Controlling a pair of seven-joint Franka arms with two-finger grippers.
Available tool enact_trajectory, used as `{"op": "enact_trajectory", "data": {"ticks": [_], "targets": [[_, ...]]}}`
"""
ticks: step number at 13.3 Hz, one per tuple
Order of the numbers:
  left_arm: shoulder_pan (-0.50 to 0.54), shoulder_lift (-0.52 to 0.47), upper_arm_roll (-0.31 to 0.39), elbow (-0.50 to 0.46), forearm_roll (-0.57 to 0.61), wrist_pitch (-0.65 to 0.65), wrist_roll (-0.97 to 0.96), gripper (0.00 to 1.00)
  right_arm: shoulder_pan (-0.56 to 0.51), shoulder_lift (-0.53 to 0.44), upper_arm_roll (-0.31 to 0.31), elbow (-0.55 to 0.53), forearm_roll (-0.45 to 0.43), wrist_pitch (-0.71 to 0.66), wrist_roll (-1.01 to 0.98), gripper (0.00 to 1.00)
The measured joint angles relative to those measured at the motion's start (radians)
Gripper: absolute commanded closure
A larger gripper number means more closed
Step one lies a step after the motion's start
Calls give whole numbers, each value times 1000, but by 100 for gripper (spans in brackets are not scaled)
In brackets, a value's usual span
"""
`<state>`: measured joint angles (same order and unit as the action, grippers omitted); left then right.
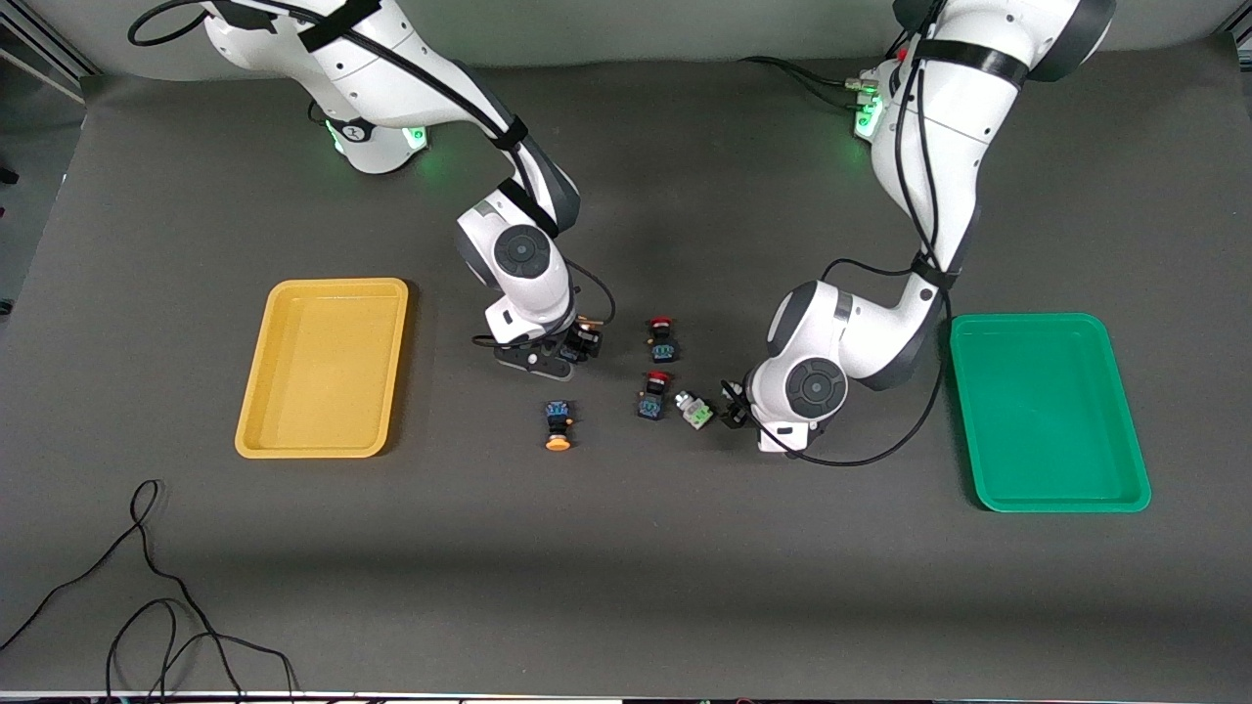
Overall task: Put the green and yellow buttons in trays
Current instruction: 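Grasp the dark button with the right gripper while the left grasps the orange-top button, then carry the buttons to the trays and open both grippers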
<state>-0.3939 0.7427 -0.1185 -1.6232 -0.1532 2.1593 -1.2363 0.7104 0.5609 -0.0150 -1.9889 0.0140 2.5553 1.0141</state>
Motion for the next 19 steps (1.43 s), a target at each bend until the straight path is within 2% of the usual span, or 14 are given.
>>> {"op": "enact_trajectory", "data": {"ticks": [1, 2, 4, 6, 10, 12, 13, 15, 19], "targets": [[0, 1, 0, 0, 0, 10, -5, 80, 0, 0, 0, 1, 0, 0, 2, 74], [-1, 4, 0, 0, 0, 20, -8, 100, 0, 0, 0, 2, 0, 0, 7, 74], [-12, 7, 0, 0, 19, 55, -9, 100, 0, 0, 0, 5, 0, 1, 12, 74], [-34, 6, 0, 8, 90, 64, -16, 100, 0, -11, 0, 31, 0, -24, 12, 76], [-37, 1, 10, 20, 114, 25, -11, 100, -4, -136, -7, 154, 0, -336, 11, 76], [-12, -32, 14, 62, 115, -114, 53, 100, -26, -210, -22, 198, -1, -485, -40, 76], [5, -62, 14, 82, 114, -190, 99, 100, -34, -242, -53, 203, -1, -535, -107, 76], [43, -143, 15, 111, 115, -352, 216, 100, -46, -297, -159, 203, -2, -623, -301, 76], [176, -310, 23, 125, 117, -616, 505, 100, -61, -381, -460, 150, -1, -672, -773, 76]]}}
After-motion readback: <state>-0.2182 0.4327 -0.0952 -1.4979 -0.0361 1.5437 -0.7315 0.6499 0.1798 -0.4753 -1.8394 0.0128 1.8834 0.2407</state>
